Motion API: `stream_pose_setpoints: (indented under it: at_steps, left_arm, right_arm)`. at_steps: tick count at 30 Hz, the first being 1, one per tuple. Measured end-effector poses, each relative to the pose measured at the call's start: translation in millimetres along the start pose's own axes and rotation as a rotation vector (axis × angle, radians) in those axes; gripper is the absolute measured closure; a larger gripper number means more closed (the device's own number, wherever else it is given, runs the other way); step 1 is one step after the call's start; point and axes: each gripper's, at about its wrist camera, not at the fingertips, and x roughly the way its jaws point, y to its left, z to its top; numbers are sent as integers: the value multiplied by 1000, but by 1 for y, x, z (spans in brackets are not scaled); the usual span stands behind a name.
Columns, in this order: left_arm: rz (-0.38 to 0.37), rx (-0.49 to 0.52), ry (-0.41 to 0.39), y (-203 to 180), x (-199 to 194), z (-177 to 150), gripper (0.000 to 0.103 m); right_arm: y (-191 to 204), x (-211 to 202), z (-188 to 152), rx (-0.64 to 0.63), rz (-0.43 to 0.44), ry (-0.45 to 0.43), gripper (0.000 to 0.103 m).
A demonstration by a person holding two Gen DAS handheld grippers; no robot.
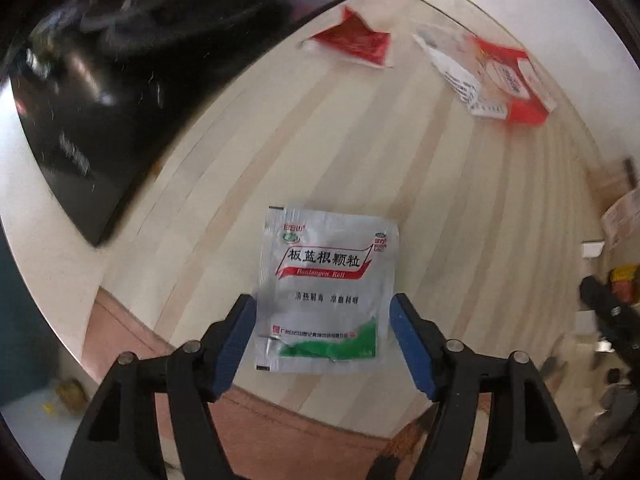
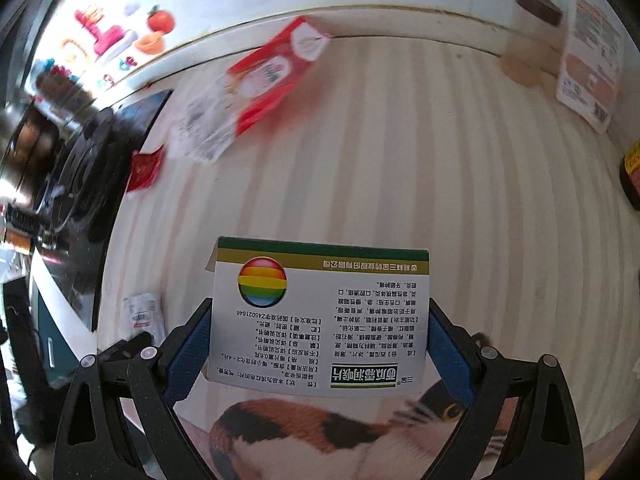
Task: Collect trash
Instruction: 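Grasp the white-and-green sachet with the left tool while the right tool holds the medicine box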
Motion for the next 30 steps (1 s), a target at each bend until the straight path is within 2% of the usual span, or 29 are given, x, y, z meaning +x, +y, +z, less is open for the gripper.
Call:
stream_pose_setpoints:
  at_steps: [1, 4, 5, 6, 8, 14, 19, 21, 24, 26, 27, 28, 29, 30]
  left_arm:
    - [55, 15, 7, -8, 3, 1, 35]
    - [126, 23, 0, -16, 4, 1, 36]
    - [154, 30, -2, -17, 4, 1, 48]
    - [150, 36, -21, -19, 0, 1, 79]
    - [191, 55, -28, -21, -4, 4, 103]
    - [166, 23, -73, -8, -37, -1, 103]
    - [144, -62, -153, 35, -92, -22, 103]
    - [100, -92, -164, 43, -106, -30, 103]
    - [-15, -136, -179, 45, -115, -31, 103]
    - [-117, -142, -137, 31, -102, -22, 102]
    - [-133, -130, -112, 23, -91, -15, 101]
    - [-145, -115, -92, 14, -83, -10, 100]
    - [-156, -93, -63, 1, -71, -6, 90]
    - [-160, -80, -45, -10, -63, -2, 73]
  right_arm:
    - [-2, 1, 1, 7, 4, 2, 5]
    - [-14, 7, 4, 22, 20, 12, 5]
    - [-16, 9, 5, 26, 25, 14, 5]
    - [-18, 11, 5, 29, 29, 16, 5]
    - [-22, 13, 5, 31, 34, 18, 5]
    - [-25, 14, 5, 19, 69, 23, 5]
    - [-6, 3, 6, -40, 105, 8, 5]
    - [3, -3, 5, -61, 112, -12, 5]
    - [9, -2, 4, -57, 104, -23, 5]
    - [6, 1, 5, -28, 111, -12, 5]
    - [3, 1, 6, -24, 105, -16, 5]
    - [1, 0, 8, -24, 100, -21, 5]
    - [-3, -1, 10, -24, 93, -27, 5]
    - [-7, -3, 12, -27, 86, -34, 5]
